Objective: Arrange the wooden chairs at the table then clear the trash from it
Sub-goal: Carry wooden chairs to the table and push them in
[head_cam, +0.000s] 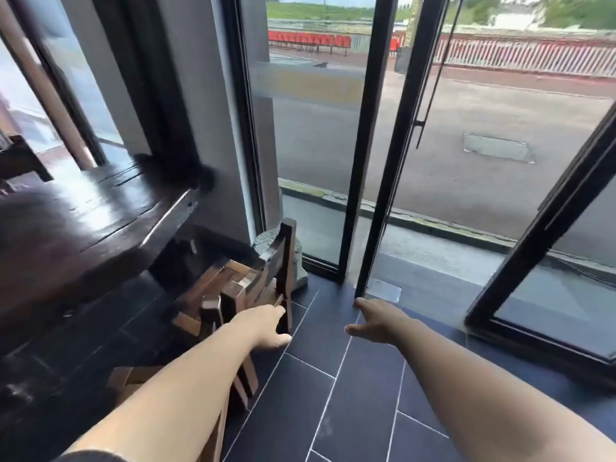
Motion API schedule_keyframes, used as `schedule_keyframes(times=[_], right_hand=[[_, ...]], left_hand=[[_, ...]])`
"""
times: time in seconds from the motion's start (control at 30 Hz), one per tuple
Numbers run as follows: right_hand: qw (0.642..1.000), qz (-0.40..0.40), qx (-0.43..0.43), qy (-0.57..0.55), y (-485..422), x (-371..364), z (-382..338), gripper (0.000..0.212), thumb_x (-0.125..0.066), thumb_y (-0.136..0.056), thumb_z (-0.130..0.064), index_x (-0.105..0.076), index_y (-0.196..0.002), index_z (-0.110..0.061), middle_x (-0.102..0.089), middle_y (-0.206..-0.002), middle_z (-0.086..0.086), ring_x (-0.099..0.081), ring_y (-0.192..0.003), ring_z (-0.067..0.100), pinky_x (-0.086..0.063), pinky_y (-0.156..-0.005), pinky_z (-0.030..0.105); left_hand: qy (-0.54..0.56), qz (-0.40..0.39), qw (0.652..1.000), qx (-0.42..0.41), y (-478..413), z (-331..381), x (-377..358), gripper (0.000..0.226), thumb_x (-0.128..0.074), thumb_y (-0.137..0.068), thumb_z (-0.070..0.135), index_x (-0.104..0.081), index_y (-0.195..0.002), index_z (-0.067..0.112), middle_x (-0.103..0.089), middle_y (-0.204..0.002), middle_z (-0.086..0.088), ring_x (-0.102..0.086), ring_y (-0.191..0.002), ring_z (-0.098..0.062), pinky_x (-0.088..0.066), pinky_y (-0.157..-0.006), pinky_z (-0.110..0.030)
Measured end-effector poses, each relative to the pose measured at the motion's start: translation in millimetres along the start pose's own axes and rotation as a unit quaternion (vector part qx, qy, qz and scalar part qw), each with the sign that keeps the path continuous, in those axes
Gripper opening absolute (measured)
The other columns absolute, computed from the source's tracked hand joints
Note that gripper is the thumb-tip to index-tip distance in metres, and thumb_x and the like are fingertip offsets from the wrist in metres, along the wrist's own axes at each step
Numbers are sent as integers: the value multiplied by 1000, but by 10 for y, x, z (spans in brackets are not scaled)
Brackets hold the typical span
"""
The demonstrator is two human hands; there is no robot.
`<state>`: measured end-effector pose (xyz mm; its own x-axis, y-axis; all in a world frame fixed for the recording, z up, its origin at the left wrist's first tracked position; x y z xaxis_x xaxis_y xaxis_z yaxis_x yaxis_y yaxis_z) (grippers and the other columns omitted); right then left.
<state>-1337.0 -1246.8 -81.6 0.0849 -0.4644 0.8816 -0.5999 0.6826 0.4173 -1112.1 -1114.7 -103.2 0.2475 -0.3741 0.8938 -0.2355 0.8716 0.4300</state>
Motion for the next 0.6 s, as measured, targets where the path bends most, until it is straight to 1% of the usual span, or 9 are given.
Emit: schedule_keyframes(times=[0.07, 0.17, 0.27, 0.33, 0.37, 0.43, 0.5, 0.6], right_hand=[[999, -9, 44, 14, -201, 118, -91, 69, -59, -87, -58, -45, -138, -15, -54, -138, 11, -51, -126, 30, -45, -99, 39], [993, -24, 113, 37, -490, 202, -354, 66, -61, -87, -57, -47, -136, -14, -55, -136, 11, -52, -124, 30, -46, -98, 39], [981, -38, 182, 52, -756, 201, -765, 55, -64, -86, -52, -52, -124, -15, -61, -125, 11, -57, -114, 30, -44, -85, 31], [971, -53, 225, 64, -889, 191, -1101, 50, -65, -87, -47, -54, -123, -14, -62, -120, 10, -59, -111, 29, -41, -80, 27], [965, -61, 244, 72, -963, 172, -1268, 51, -66, -86, -46, -54, -124, -15, -62, -119, 9, -60, -111, 29, -43, -81, 27], [955, -74, 274, 85, -1097, 136, -1589, 56, -66, -83, -48, -53, -128, -17, -61, -122, 6, -60, -114, 28, -48, -89, 31], [944, -83, 302, 101, -1291, 72, -1896, 63, -66, -79, -53, -52, -130, -18, -60, -124, 6, -60, -114, 28, -49, -93, 35], [923, -86, 346, 145, -1535, 3, -2346, 63, -63, -77, -61, -54, -121, -17, -62, -114, 7, -61, -108, 30, -51, -88, 37]], left_hand=[[26, 6, 999, 47, 63, -75, 18, 71, -53, -87, 59, -40, -144, 17, -48, -146, -3, -50, -132, -27, -44, -105, -44], [79, 23, 991, 107, 209, -234, 13, 74, -53, -87, 60, -39, -145, 18, -46, -149, -2, -48, -133, -25, -42, -107, -42], [111, 41, 979, 163, 399, -448, 14, 70, -53, -87, 59, -41, -143, 19, -48, -145, -2, -49, -132, -26, -43, -105, -42], [131, 47, 969, 204, 506, -634, 6, 69, -52, -87, 59, -41, -143, 19, -48, -145, -1, -49, -132, -27, -43, -106, -44], [139, 51, 964, 220, 552, -743, -4, 70, -52, -86, 60, -41, -143, 20, -48, -145, 0, -49, -131, -27, -43, -105, -44], [153, 57, 955, 248, 632, -962, -36, 72, -52, -84, 61, -41, -143, 22, -48, -145, -1, -50, -131, -27, -44, -105, -43], [174, 64, 942, 279, 713, -1180, -64, 72, -52, -84, 62, -42, -143, 22, -49, -145, -1, -50, -130, -27, -44, -104, -43], [197, 75, 922, 324, 844, -1483, -69, 70, -52, -87, 59, -40, -145, 23, -46, -148, 0, -49, -133, -28, -43, -105, -43]])
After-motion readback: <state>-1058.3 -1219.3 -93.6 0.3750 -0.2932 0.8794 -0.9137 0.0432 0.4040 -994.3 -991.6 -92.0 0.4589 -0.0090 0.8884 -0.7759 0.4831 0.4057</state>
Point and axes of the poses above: each hand's wrist, its own y-axis away from the middle knuckle, its own x-axis out of the back of the hand, z = x × y, the point moved 3 cm from there along -y, towards the middle knuckle
